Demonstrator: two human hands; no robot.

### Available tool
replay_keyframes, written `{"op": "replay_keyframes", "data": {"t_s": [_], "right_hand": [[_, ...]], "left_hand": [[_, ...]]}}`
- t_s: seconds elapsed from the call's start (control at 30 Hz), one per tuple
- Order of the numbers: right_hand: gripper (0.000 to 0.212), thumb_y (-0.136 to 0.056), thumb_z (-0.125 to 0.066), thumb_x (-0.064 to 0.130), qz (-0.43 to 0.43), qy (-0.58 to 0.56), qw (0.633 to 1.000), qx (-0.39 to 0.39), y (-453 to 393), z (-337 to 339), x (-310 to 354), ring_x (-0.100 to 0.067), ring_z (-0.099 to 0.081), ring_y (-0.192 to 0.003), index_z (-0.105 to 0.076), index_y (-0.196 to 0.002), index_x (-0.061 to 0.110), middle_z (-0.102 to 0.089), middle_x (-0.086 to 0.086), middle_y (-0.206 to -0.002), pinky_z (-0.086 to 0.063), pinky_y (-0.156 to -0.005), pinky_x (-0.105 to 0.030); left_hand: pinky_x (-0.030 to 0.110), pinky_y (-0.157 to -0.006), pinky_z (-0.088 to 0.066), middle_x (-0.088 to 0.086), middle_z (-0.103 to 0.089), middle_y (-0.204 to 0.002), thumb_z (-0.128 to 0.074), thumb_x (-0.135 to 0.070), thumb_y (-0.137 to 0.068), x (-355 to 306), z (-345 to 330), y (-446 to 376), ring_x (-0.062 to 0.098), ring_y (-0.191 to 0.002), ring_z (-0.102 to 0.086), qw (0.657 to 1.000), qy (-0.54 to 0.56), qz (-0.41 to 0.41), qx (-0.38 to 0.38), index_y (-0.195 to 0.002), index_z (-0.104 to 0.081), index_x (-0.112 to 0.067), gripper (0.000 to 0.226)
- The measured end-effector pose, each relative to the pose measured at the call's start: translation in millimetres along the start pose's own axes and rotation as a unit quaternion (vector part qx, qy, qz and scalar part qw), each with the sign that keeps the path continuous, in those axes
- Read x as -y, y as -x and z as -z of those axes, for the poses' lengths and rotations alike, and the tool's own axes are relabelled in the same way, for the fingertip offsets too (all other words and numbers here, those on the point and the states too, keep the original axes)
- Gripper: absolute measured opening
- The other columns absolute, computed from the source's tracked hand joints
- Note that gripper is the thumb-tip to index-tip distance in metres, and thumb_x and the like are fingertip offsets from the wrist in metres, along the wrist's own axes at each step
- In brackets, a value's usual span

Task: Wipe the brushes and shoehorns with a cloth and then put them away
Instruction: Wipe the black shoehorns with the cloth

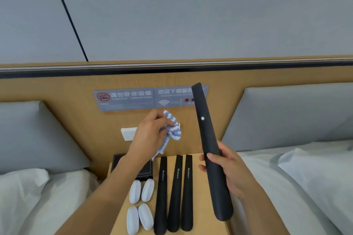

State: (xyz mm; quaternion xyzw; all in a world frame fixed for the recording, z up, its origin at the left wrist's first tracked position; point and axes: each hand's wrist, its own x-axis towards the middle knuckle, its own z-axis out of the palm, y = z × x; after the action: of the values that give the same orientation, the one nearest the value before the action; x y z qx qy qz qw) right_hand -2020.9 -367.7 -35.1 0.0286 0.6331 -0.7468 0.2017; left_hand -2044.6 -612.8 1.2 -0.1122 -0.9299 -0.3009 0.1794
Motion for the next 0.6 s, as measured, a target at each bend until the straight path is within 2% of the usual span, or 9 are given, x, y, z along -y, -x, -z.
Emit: {"op": "replay_keyframes", "data": {"t_s": [0.13, 0.27, 0.33, 0.43, 0.5, 0.6], "right_hand": [[0.026, -0.102, -0.051, 0.01, -0.037, -0.01, 0.993, -0.115, 2, 25, -33, -0.024, -0.066, -0.088, -0.065, -0.122, 0.02, -0.074, -0.009, -0.106, -0.055, -0.076, -0.036], [0.036, -0.099, -0.059, 0.014, -0.079, 0.095, 0.975, -0.187, 0, 47, -83, -0.017, -0.061, -0.113, -0.058, -0.132, 0.029, -0.067, 0.005, -0.121, -0.051, -0.087, -0.029], [0.046, -0.096, -0.065, 0.014, -0.118, 0.104, 0.967, -0.199, -4, 56, -113, -0.018, -0.058, -0.118, -0.052, -0.138, 0.029, -0.061, 0.006, -0.129, -0.05, -0.094, -0.035], [0.056, -0.09, -0.073, 0.013, -0.188, 0.144, 0.949, -0.207, -17, 67, -156, -0.022, -0.06, -0.114, -0.05, -0.14, 0.024, -0.061, -0.001, -0.128, -0.052, -0.096, -0.045], [0.052, -0.085, -0.076, 0.011, -0.221, 0.191, 0.934, -0.206, -32, 73, -182, -0.023, -0.061, -0.112, -0.054, -0.132, 0.022, -0.063, -0.003, -0.127, -0.052, -0.095, -0.047], [0.047, -0.08, -0.08, 0.013, -0.263, 0.282, 0.901, -0.197, -60, 78, -216, -0.018, -0.061, -0.098, -0.054, -0.118, 0.026, -0.066, -0.001, -0.117, -0.054, -0.085, -0.041]], "left_hand": [[0.012, -0.077, -0.041, 0.004, -0.06, -0.103, -0.067, 0.008, -0.083, 18, -24, 27, 0.017, -0.093, -0.059, 0.998, 0.025, 0.06, 0.014, -0.1, -0.075, -0.01, 0.026], [0.006, -0.079, -0.038, 0.007, -0.062, -0.105, -0.069, 0.006, -0.083, 29, -47, 48, 0.014, -0.091, -0.059, 0.993, 0.03, 0.114, 0.027, -0.1, -0.076, -0.007, 0.022], [0.003, -0.079, -0.035, 0.004, -0.061, -0.107, -0.069, 0.003, -0.085, 35, -57, 58, 0.013, -0.093, -0.058, 0.988, 0.04, 0.145, 0.035, -0.103, -0.075, -0.007, 0.022], [-0.001, -0.079, -0.034, 0.005, -0.063, -0.109, -0.072, 0.0, -0.084, 44, -70, 70, 0.013, -0.092, -0.058, 0.984, 0.024, 0.17, 0.052, -0.102, -0.075, -0.007, 0.02], [-0.002, -0.078, -0.035, 0.005, -0.064, -0.107, -0.074, 0.001, -0.082, 51, -79, 78, 0.013, -0.09, -0.06, 0.983, 0.018, 0.177, 0.052, -0.098, -0.076, -0.006, 0.018], [0.0, -0.076, -0.038, 0.0, -0.061, -0.106, -0.075, -0.001, -0.082, 64, -93, 92, 0.009, -0.09, -0.058, 0.974, 0.015, 0.22, 0.06, -0.099, -0.076, -0.009, 0.018]]}}
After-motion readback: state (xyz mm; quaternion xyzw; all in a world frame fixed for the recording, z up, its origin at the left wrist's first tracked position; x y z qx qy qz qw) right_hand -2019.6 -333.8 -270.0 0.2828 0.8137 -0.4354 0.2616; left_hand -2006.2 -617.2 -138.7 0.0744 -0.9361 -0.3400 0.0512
